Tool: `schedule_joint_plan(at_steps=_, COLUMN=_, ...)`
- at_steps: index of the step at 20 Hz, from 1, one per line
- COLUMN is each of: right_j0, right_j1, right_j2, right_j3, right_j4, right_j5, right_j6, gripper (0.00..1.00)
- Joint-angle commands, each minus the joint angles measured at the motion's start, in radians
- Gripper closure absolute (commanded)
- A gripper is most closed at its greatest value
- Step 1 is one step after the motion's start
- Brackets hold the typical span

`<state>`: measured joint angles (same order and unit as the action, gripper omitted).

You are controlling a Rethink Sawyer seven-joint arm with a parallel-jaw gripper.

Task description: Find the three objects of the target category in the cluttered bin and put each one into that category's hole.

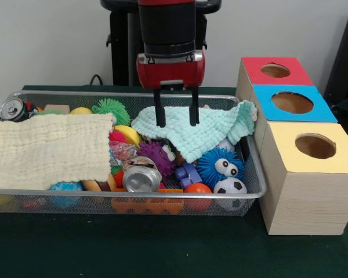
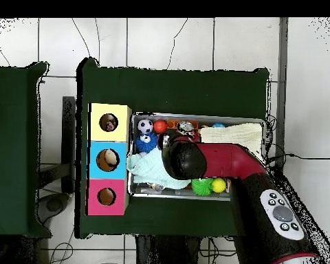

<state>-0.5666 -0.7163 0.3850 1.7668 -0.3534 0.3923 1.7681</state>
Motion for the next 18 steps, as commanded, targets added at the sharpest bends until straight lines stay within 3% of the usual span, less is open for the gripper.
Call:
schedule_joint_plan(at_steps=1, right_j0=-0.007, right_j1=0.094, right_j2=0.085, right_j3=-0.023, right_j4=-0.032, right_j5=-0.035, right_j6=-0.015, gripper=0.0)
schedule_joint_plan(at_steps=12, right_j0=0.067, right_j1=0.138, right_j2=0.056, right_j3=-0.05, right_j4=-0.024, right_j5=-0.076, right_j6=0.051, gripper=0.0)
schedule_joint_plan(at_steps=18, right_j0=0.074, right_j1=0.154, right_j2=0.057, right_j3=-0.063, right_j4=-0.015, right_j5=-0.066, right_j6=0.044, gripper=0.0)
